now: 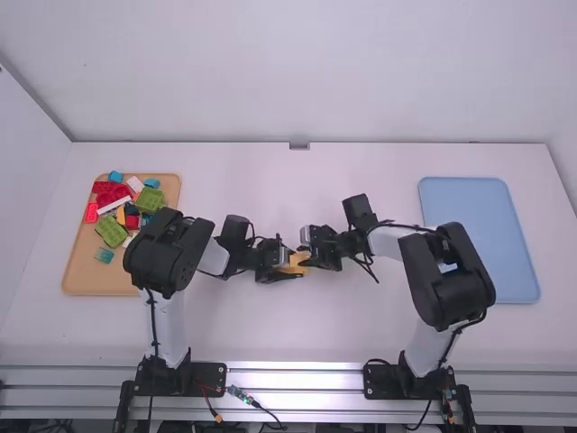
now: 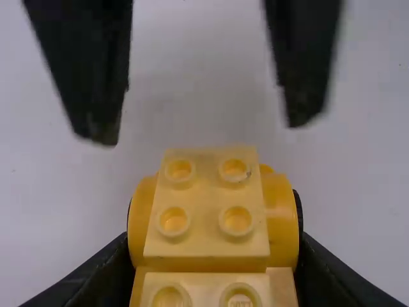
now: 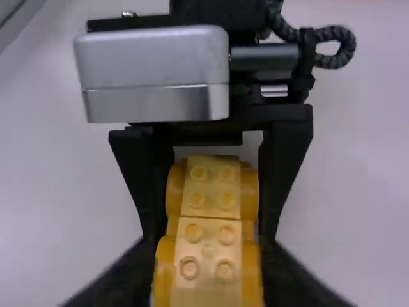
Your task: Assemble lego blocks to make yellow taxi
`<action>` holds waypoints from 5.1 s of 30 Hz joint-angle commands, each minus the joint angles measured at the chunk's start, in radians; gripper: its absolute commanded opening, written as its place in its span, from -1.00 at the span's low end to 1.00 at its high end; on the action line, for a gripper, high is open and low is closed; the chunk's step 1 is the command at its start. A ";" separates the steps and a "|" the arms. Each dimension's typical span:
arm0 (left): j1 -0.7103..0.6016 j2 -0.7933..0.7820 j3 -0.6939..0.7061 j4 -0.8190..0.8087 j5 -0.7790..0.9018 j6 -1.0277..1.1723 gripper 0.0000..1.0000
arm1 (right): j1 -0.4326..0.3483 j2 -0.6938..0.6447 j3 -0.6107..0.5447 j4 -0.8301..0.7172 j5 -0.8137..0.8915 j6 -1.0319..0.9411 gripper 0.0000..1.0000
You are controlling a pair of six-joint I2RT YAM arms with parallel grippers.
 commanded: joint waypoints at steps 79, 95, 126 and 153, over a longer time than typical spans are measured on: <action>-0.007 0.016 0.057 -0.133 -0.117 0.021 0.25 | -0.114 -0.289 -0.135 0.126 0.200 0.220 0.99; -0.006 0.014 0.058 -0.135 -0.117 -0.005 0.98 | -0.112 -0.289 -0.135 0.132 0.199 0.219 0.99; -0.006 -0.178 0.158 -0.583 -0.336 -0.091 0.98 | -0.112 -0.289 -0.135 0.134 0.204 0.205 0.99; 0.063 -0.180 0.720 -1.437 -0.688 -0.450 0.98 | -0.112 -0.289 -0.136 0.134 0.224 0.205 0.99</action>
